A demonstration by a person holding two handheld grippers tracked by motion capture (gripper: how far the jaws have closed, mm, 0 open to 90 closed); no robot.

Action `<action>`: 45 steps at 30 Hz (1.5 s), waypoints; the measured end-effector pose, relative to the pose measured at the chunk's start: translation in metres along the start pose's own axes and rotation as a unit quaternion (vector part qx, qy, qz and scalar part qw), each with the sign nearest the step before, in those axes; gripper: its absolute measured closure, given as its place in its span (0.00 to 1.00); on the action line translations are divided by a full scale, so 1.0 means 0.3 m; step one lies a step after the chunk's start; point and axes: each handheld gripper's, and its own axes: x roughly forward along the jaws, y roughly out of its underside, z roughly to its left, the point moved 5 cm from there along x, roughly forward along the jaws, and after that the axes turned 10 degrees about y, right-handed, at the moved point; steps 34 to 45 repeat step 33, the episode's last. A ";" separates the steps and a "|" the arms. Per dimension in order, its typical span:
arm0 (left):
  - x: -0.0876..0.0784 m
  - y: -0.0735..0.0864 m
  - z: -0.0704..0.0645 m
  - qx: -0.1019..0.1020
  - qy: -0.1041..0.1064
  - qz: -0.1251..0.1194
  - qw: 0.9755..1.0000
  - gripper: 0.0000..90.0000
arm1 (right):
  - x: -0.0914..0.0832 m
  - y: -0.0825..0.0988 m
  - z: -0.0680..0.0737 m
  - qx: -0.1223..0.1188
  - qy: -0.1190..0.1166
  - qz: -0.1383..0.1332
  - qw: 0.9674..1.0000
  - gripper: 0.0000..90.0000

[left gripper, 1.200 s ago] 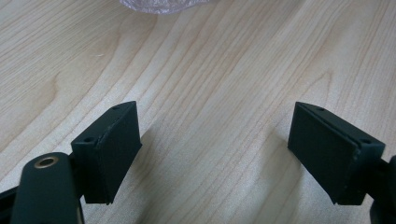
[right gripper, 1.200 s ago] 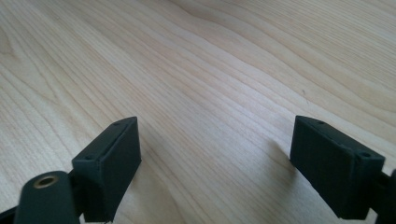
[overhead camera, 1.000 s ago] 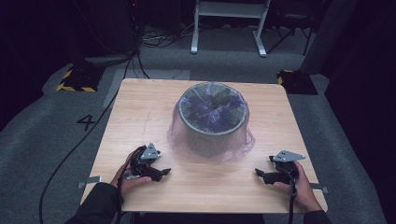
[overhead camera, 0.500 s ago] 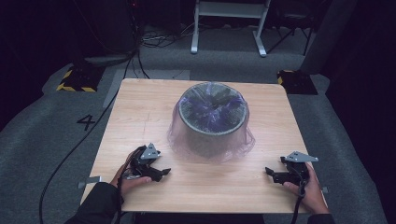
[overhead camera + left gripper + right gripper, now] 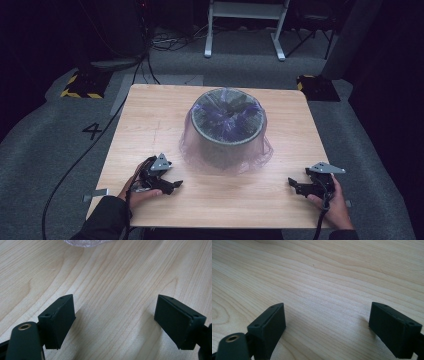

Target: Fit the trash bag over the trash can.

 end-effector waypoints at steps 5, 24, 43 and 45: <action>0.000 0.000 0.000 0.000 0.000 0.000 1.000 0.18 | 0.000 0.000 0.000 0.000 0.001 0.000 1.000 0.15; 0.003 -0.002 0.001 0.003 0.006 0.002 1.000 0.17 | 0.000 0.000 -0.001 0.000 0.001 0.000 1.000 0.15; 0.004 -0.003 0.001 0.001 0.007 0.001 1.000 0.17 | 0.000 0.000 0.000 0.000 0.001 0.000 1.000 0.15; 0.004 -0.003 0.001 0.001 0.007 0.001 1.000 0.17 | 0.000 0.000 0.000 0.000 0.001 0.000 1.000 0.15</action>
